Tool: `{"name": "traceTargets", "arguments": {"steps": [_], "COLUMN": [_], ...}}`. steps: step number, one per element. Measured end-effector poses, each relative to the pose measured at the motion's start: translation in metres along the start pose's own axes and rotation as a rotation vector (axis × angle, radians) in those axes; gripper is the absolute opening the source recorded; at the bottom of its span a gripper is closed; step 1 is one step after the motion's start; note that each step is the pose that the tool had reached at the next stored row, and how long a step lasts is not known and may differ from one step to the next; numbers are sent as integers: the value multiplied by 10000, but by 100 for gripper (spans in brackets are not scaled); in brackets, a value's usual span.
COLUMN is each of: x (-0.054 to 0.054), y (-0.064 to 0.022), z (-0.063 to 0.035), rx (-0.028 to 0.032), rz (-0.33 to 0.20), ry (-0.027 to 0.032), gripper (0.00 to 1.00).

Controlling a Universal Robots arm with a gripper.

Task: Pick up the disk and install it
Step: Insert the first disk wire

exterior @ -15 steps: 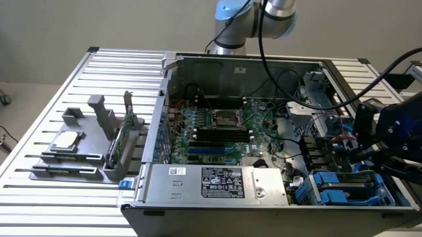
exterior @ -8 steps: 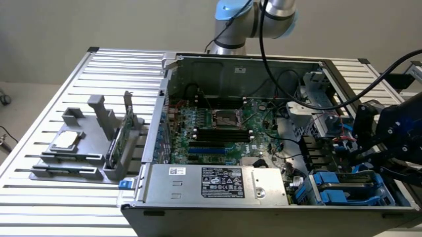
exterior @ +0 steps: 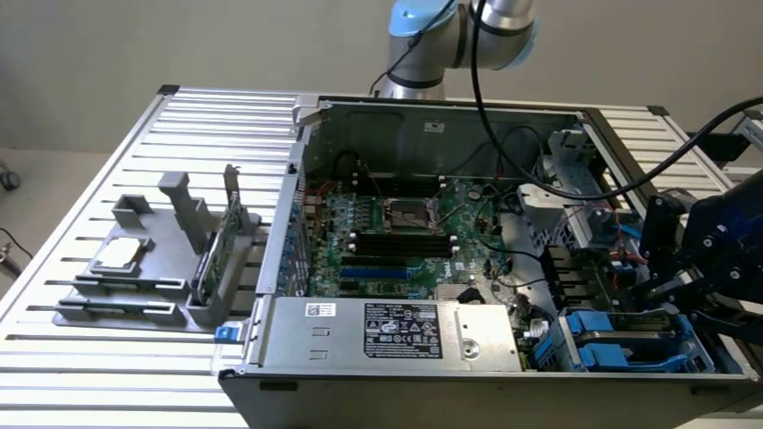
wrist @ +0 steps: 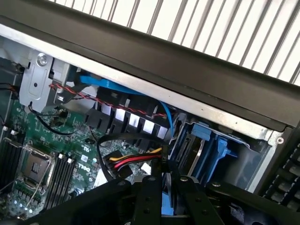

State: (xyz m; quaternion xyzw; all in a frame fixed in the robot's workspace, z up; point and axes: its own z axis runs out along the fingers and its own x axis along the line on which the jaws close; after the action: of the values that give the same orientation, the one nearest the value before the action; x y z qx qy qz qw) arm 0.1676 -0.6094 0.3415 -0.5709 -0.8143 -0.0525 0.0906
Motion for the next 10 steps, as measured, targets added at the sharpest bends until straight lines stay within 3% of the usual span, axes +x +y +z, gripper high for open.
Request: {"name": "traceTargets", "arguments": {"steps": [10], "x": [-3], "y": [9], "z": [-24], "rx": [108], "rz": [871], "ry": [-177], "gripper": [17]}}
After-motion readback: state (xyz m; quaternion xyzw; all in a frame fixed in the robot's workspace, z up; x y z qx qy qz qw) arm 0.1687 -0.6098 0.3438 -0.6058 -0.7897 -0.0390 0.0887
